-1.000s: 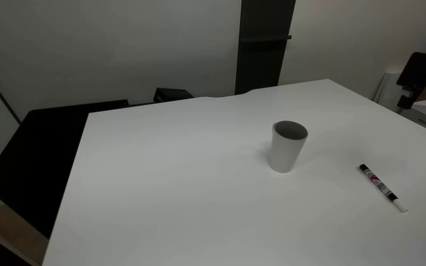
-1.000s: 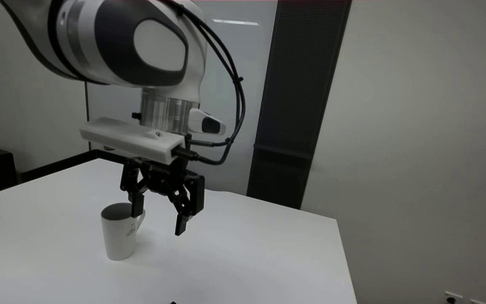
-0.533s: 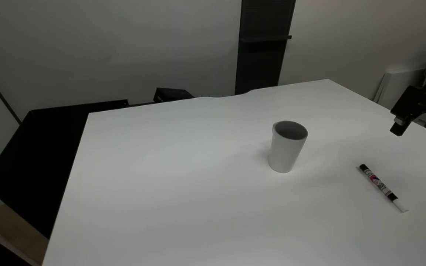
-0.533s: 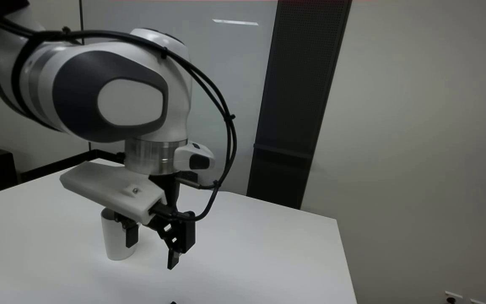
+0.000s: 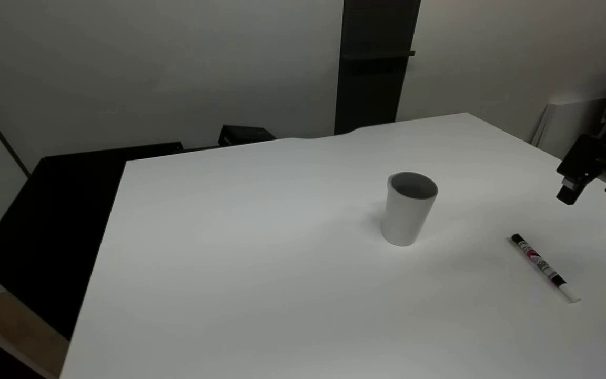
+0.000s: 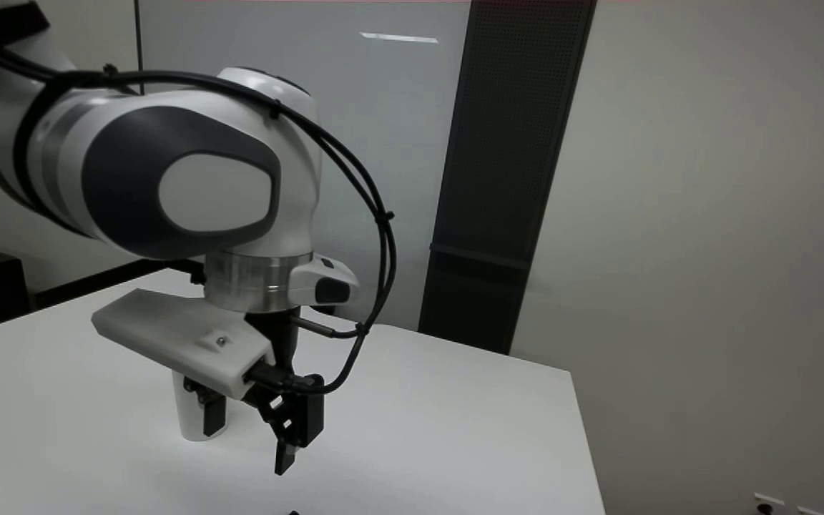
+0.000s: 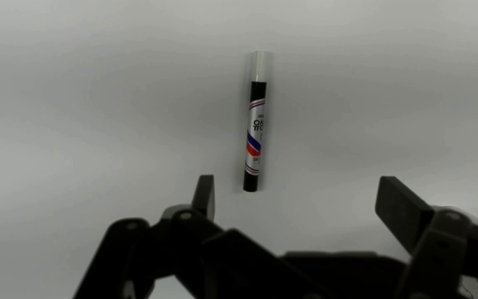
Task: Put the pen in the mug
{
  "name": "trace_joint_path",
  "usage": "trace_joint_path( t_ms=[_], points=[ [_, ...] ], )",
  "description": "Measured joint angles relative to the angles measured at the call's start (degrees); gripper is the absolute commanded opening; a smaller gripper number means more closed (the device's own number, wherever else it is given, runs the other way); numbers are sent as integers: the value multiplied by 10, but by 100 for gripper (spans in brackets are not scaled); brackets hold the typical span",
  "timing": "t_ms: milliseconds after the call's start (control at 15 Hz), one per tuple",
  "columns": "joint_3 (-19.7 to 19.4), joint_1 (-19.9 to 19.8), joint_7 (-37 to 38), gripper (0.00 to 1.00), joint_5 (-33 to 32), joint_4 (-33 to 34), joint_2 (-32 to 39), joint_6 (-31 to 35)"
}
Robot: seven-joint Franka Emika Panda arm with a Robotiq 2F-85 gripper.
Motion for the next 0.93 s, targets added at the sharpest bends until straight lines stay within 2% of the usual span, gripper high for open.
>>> trace_joint_path(
  t_ms=[200, 600, 933],
  points=[
    [-4, -1, 1, 100, -1, -10, 20, 16],
    [-15, -5, 1, 100, -4, -42, 84, 96],
    [3, -23, -12, 100, 42, -60, 119, 181]
  ],
)
